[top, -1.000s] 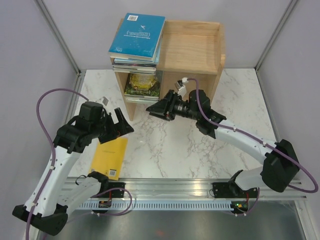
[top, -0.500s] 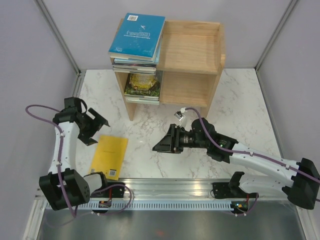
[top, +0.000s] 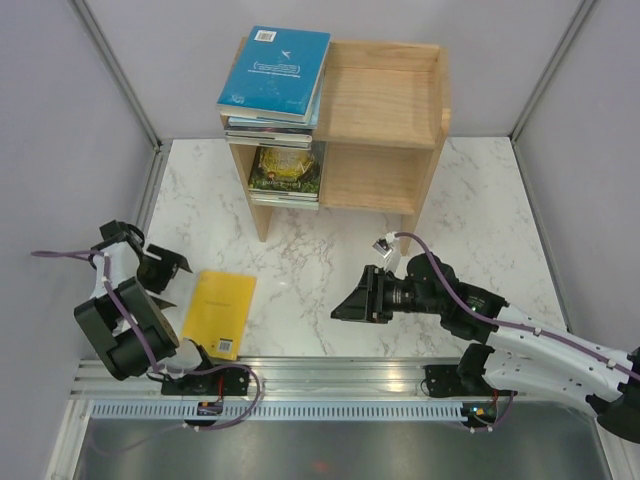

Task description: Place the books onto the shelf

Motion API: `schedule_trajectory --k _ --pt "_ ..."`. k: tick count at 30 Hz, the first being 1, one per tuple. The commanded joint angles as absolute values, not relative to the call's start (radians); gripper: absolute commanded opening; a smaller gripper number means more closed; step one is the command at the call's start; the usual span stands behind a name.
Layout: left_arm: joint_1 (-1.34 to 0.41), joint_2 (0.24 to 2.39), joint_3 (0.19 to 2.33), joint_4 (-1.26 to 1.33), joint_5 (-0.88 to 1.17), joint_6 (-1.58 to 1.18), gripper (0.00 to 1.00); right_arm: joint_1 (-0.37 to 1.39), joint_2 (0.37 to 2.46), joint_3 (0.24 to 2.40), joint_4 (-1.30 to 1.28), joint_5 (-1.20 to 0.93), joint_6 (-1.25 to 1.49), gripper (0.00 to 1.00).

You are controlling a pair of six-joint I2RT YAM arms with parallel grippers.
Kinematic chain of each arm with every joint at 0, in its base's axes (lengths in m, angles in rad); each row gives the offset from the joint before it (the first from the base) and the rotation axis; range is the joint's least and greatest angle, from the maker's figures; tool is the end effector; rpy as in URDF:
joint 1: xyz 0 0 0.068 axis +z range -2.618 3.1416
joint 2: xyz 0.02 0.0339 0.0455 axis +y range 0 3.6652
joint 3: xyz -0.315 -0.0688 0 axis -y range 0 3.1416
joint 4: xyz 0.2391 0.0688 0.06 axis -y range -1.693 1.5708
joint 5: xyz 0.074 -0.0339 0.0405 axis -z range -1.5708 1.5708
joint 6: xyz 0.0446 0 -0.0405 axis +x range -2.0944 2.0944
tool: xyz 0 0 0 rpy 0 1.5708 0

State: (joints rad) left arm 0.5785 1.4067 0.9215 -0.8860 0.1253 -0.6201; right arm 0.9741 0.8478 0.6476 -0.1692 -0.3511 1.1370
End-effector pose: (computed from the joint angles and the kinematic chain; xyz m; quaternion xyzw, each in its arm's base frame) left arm 0.1969 0.1219 0.2499 -0.5550 0.8235 -0.0644 0.0981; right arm 0.0805 0.1459 0.3191 -0.0323 0.8176 0.5553 0.1489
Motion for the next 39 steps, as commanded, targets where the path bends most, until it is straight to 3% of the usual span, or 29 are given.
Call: schedule_trajectory --k 1,15,21,27,34,39 --pt "0.578 1.402 0.823 -0.813 0.133 -0.623 0.96 0.976 0.83 0.65 -0.222 -0.331 1.112 0.56" --pt "0.574 1.5 0.744 -0.707 0.042 -0.683 0.95 0.974 0.758 0.634 -0.259 -0.293 1.131 0.55" --pt "0.566 1.569 0.683 -0.618 0.116 -0.681 0.9 0.974 0.664 0.604 -0.317 -0.259 1.157 0.55" --pt "0.364 1.445 0.56 -0.563 0.141 -0.831 0.9 0.974 0.6 0.566 -0.348 -0.241 1.175 0.55" --pt "-0.042 1.275 0.43 -0.563 0.182 -1.178 0.91 0.974 0.647 0.532 -0.344 -0.252 1.158 0.56" --pt "-0.253 1.219 0.5 -0.587 0.17 -1.318 0.91 0.973 0.709 0.468 -0.258 -0.264 1.173 0.56"
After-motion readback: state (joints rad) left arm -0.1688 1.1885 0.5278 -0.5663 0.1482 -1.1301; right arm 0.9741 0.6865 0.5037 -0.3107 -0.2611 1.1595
